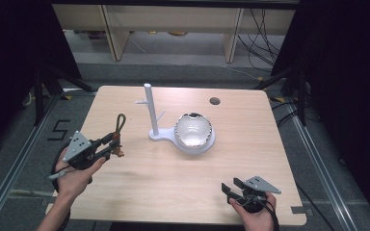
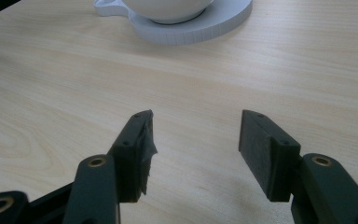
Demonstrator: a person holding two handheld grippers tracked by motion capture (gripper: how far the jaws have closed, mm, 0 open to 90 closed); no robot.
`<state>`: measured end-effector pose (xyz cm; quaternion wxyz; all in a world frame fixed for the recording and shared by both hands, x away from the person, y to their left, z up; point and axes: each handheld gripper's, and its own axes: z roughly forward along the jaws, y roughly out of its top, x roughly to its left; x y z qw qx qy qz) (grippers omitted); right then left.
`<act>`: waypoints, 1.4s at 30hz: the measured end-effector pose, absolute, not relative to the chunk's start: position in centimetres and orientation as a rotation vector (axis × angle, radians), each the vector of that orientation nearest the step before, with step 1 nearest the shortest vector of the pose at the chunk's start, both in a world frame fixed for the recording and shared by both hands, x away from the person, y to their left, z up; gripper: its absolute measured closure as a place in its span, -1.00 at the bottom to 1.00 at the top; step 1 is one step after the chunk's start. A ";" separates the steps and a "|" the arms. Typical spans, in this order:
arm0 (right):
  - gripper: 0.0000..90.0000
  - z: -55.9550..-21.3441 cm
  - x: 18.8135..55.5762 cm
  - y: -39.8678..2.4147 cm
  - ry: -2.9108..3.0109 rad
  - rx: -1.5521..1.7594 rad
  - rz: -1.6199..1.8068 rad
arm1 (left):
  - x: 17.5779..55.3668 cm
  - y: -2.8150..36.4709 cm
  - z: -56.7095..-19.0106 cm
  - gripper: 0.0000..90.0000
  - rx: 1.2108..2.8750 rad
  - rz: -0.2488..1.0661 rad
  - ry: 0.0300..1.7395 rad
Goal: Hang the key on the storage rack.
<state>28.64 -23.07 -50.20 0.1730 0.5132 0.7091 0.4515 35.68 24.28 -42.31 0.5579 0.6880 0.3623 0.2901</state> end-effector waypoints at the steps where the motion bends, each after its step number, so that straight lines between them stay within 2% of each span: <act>1: 0.02 -50.2 28.6 -23.1 2.010 1.452 1.281 | 35.8 24.1 -42.2 0.53 1.624 0.685 0.850; 42: 0.01 -50.0 28.5 -23.3 2.020 1.470 1.269 | 38.3 21.7 -41.2 0.53 1.606 0.672 0.831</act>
